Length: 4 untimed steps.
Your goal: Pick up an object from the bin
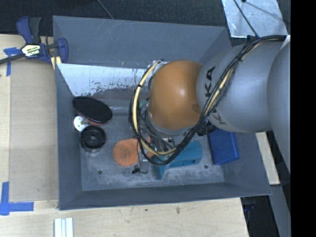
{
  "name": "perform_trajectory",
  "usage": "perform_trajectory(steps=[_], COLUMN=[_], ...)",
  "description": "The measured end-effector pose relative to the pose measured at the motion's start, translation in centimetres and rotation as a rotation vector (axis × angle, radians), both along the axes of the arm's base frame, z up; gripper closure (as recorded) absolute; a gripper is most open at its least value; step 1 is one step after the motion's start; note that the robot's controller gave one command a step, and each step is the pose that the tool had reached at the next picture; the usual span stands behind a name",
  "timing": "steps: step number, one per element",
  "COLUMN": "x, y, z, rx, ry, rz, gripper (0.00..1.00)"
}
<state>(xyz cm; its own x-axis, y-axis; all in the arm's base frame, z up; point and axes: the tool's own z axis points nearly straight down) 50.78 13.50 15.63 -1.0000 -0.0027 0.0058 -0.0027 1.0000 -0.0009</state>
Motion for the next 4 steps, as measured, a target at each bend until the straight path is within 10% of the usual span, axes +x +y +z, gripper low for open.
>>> perform_trajectory(steps=[1, 2, 3, 4], x=[0.2, 2.7, 2.7, 4.2], y=[0.0, -3.5, -3.5, -3.5], z=[0.5, -8.1, -8.1, 4.4], rx=[0.002, 0.001, 0.001, 0.001], ry=[-0.008, -0.009, -0.009, -0.008], rz=[-0.003, -0.086, -0.086, -0.035], gripper=[0.0, 1.0, 1.0, 1.0])
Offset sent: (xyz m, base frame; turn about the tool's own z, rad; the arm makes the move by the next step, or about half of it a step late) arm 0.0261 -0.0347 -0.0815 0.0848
